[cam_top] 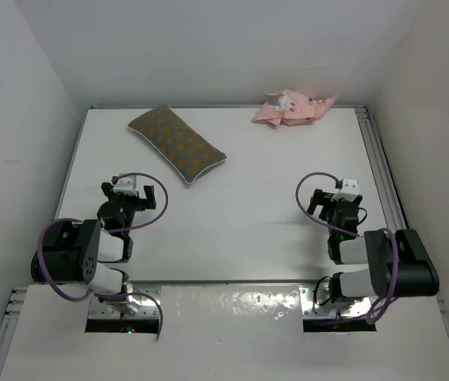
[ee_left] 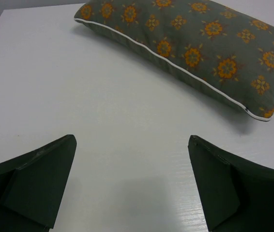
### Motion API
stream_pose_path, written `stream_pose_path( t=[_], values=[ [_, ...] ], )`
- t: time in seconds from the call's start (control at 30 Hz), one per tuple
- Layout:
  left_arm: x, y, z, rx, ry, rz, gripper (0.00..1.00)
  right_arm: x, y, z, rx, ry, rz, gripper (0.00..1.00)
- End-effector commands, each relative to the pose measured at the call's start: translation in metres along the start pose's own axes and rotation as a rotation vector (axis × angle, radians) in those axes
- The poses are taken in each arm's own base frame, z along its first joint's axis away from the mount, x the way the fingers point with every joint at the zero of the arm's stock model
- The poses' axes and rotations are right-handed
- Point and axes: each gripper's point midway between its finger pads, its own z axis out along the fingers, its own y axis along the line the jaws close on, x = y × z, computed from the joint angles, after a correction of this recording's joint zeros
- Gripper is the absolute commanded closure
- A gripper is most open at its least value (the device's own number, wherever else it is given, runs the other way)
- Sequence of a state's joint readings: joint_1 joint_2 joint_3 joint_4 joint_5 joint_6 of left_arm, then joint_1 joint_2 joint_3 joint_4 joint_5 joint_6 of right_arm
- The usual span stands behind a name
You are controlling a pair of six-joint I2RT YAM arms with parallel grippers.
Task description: Put the pillow into the pillowcase
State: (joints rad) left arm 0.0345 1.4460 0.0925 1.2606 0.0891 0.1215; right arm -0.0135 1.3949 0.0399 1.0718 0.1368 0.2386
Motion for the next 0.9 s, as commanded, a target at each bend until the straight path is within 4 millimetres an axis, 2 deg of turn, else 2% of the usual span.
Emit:
stream_pose_path(
  t=[0.0, 0.03, 0.07, 0.1, 0.13, 0.17, 0.2, 0.23, 0.27, 0.3, 0.33, 0.37, 0.4, 0.43, 0.47, 0.5, 0.53, 0.57, 0.6, 0.63, 0.67, 0.7, 0.73, 0.77, 0.8, 0.87],
  values=[
    [-0.025, 0.003, 0.006, -0.006, -0.089, -0.007, 0.00, -0.019, -0.004, 0.002, 0.068, -0.028, -0.013, 0.01],
    [-0.024, 0.004, 0.006, -0.008, -0.088, -0.008, 0.00, -0.023, 0.003, 0.013, 0.074, 0.075, -0.047, 0.01],
    [-0.024, 0.004, 0.006, -0.008, -0.088, -0.006, 0.00, -0.036, 0.004, 0.018, 0.090, 0.085, -0.077, 0.01],
    [-0.024, 0.004, 0.006, -0.008, -0.088, -0.006, 0.00, -0.033, 0.011, 0.018, 0.077, 0.149, -0.131, 0.01],
    [-0.024, 0.004, 0.006, -0.008, -0.086, -0.006, 0.00, -0.073, 0.023, 0.032, 0.060, 0.092, -0.164, 0.01],
    [-0.027, 0.001, 0.006, 0.009, -0.096, 0.010, 0.00, -0.090, 0.027, 0.037, 0.057, 0.083, -0.269, 0.01],
    [-0.023, -0.010, 0.005, 0.088, -0.083, 0.026, 0.00, -0.119, 0.044, 0.048, 0.035, 0.068, -0.348, 0.01],
    [-0.041, -0.009, 0.006, 0.096, -0.119, 0.037, 0.00, -0.133, 0.048, 0.054, 0.043, 0.069, -0.416, 0.01],
    [-0.077, -0.006, 0.027, 0.123, -0.152, 0.072, 0.00, -0.150, 0.048, 0.060, 0.088, 0.064, -0.428, 0.01],
    [-0.043, -0.025, 0.028, 0.263, 0.066, 0.096, 0.00, -0.153, 0.053, 0.064, 0.098, 0.107, -0.434, 0.01],
    [-0.051, -0.034, 0.038, 0.354, 0.114, 0.167, 0.00, -0.193, 0.067, 0.081, 0.112, 0.064, -0.345, 0.01],
    [-0.115, -0.028, 0.067, 0.394, 0.045, 0.329, 0.00, -0.205, 0.092, 0.091, -0.003, 0.071, -0.282, 0.01],
    [-0.077, -0.034, 0.067, 0.441, 0.259, 0.306, 0.00, -0.221, 0.104, 0.108, -0.096, 0.125, -0.257, 0.11],
    [-0.092, -0.034, 0.079, 0.414, 0.268, 0.325, 0.00, -0.223, 0.125, 0.116, -0.212, 0.153, -0.198, 0.79],
    [-0.116, -0.013, 0.093, 0.283, 0.266, 0.327, 0.00, -0.234, 0.129, 0.129, -0.247, 0.151, -0.111, 0.98],
    [-0.117, -0.013, 0.097, 0.249, 0.273, 0.341, 0.00, -0.263, 0.142, 0.142, -0.285, 0.103, -0.012, 1.00],
    [-0.113, -0.017, 0.097, 0.250, 0.286, 0.374, 0.00, -0.238, 0.148, 0.170, -0.261, 0.165, 0.155, 0.89],
    [-0.100, -0.024, 0.092, 0.301, 0.320, 0.478, 0.00, -0.235, 0.148, 0.187, -0.247, 0.162, 0.236, 0.65],
    [-0.078, -0.044, 0.084, 0.381, 0.386, 0.535, 0.00, -0.256, 0.154, 0.203, -0.249, 0.102, 0.357, 0.50],
    [-0.071, -0.051, 0.082, 0.406, 0.407, 0.574, 0.00, -0.229, 0.155, 0.230, -0.222, 0.123, 0.395, 0.33],
    [-0.067, -0.057, 0.082, 0.393, 0.431, 0.591, 0.00, -0.243, 0.163, 0.243, -0.235, 0.068, 0.435, 0.24],
    [-0.058, -0.058, 0.087, 0.380, 0.457, 0.586, 0.00, -0.243, 0.153, 0.258, -0.149, 0.033, 0.476, 0.20],
    [-0.069, -0.059, 0.097, 0.349, 0.438, 0.558, 0.00, -0.211, 0.148, 0.281, -0.089, 0.065, 0.471, 0.18],
    [-0.075, -0.058, 0.104, 0.326, 0.427, 0.539, 0.00, -0.225, 0.149, 0.290, -0.059, 0.016, 0.477, 0.17],
    [-0.072, -0.052, 0.112, 0.281, 0.443, 0.528, 0.00, -0.218, 0.138, 0.301, 0.027, -0.008, 0.492, 0.17],
    [-0.086, -0.050, 0.124, 0.232, 0.408, 0.492, 0.00, -0.202, 0.138, 0.329, 0.050, -0.044, 0.538, 0.18]
  ],
)
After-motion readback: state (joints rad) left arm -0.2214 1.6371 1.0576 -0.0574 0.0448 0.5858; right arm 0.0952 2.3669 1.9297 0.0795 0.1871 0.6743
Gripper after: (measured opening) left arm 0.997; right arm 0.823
